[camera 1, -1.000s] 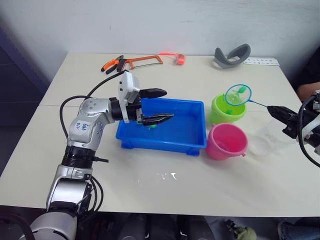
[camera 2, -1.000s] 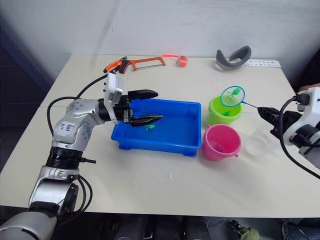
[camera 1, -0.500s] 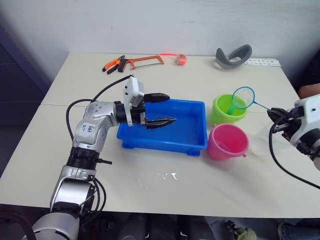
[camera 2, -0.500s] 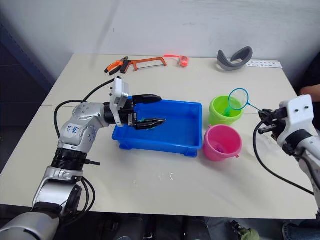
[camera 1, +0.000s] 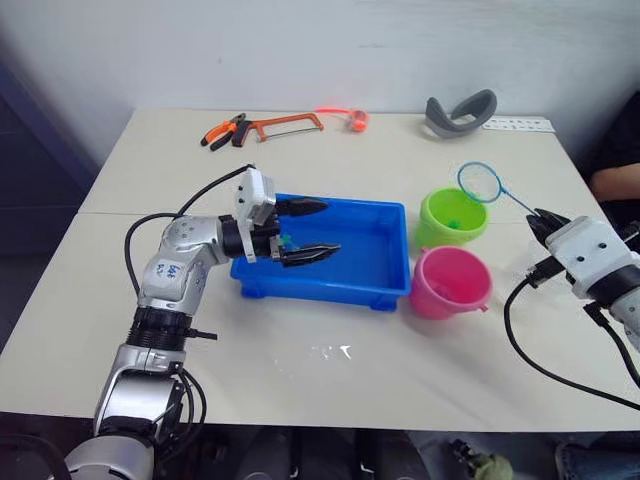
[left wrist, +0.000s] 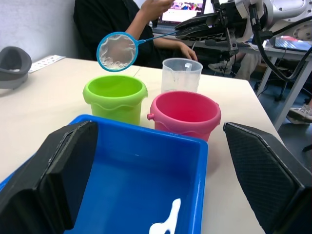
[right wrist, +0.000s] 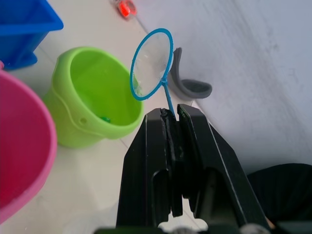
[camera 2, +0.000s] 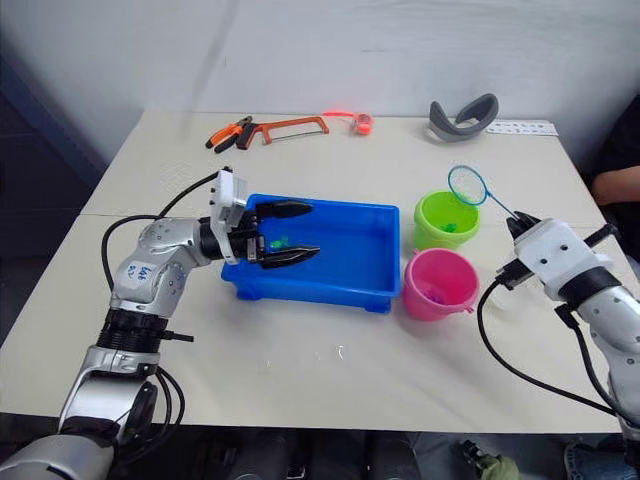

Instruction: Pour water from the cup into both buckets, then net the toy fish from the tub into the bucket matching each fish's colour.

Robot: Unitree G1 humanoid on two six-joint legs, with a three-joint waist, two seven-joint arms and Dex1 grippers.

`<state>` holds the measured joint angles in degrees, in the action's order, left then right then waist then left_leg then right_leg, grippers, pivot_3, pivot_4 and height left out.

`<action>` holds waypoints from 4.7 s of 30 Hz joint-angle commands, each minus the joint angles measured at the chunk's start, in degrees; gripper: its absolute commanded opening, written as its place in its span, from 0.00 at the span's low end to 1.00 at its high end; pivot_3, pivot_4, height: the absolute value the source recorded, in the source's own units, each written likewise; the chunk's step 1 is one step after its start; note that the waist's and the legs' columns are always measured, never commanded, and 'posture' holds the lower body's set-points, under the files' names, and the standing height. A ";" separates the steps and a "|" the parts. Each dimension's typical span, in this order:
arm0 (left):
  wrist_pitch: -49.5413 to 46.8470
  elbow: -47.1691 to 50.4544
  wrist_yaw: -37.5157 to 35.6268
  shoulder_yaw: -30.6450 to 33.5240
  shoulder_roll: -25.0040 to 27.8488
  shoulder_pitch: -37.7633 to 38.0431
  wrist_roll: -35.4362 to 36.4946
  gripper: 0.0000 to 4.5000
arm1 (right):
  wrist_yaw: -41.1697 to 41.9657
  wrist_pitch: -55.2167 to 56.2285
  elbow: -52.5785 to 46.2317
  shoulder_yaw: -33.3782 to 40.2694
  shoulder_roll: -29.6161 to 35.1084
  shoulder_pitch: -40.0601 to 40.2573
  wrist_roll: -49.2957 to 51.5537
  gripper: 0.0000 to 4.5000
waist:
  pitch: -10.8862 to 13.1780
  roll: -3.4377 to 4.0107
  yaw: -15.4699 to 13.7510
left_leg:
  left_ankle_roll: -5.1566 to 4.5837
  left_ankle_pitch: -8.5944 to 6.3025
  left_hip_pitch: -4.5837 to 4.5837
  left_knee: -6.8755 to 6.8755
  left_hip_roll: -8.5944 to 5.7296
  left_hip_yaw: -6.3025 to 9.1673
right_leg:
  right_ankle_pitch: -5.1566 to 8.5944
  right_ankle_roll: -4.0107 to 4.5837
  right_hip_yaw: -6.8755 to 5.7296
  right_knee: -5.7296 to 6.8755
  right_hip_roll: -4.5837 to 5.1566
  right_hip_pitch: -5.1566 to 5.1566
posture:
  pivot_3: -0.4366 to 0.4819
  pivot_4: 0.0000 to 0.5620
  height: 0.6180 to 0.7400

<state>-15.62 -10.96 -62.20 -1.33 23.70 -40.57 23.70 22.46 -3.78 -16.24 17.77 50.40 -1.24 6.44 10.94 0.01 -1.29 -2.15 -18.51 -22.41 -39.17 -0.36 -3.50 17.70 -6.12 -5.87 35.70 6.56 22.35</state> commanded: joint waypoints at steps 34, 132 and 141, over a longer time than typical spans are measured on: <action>6.23 8.43 0.55 22.13 17.52 27.25 6.07 0.99 | -4.84 -63.96 7.04 -24.03 -14.59 -42.89 38.61 0.00 | -0.02 -0.02 1.55 | -0.08 -0.10 -0.21 0.09 -0.06 0.04 | 0.04 0.17 -0.03 0.09 0.73 0.26 | 0.48 0.27 1.00; -1.01 -2.21 -3.90 1.99 3.29 -5.18 1.87 0.99 | -0.38 -18.45 -3.29 -4.61 4.38 -6.54 1.32 0.00 | -0.01 -0.01 0.52 | -0.05 -0.08 -0.01 0.10 -0.01 -0.30 | 0.01 0.11 0.05 0.13 0.10 0.24 | 0.48 0.27 1.00; -1.04 -0.62 -3.63 2.36 3.75 -3.21 2.22 0.99 | -0.75 2.91 2.75 -8.77 6.60 -5.65 -14.02 0.00 | 0.00 -0.01 0.10 | 0.00 -0.05 0.03 0.07 0.01 -0.29 | 0.01 0.10 0.03 0.14 0.07 0.19 | 0.48 0.27 1.00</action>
<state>-17.44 -14.16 -65.87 0.08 26.97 -44.05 25.51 22.23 -4.11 -13.70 8.45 56.34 -6.15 -5.58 10.93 0.00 -1.19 -2.14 -18.55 -22.38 -39.11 -0.35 -3.79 17.70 -6.02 -5.85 35.83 6.64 22.53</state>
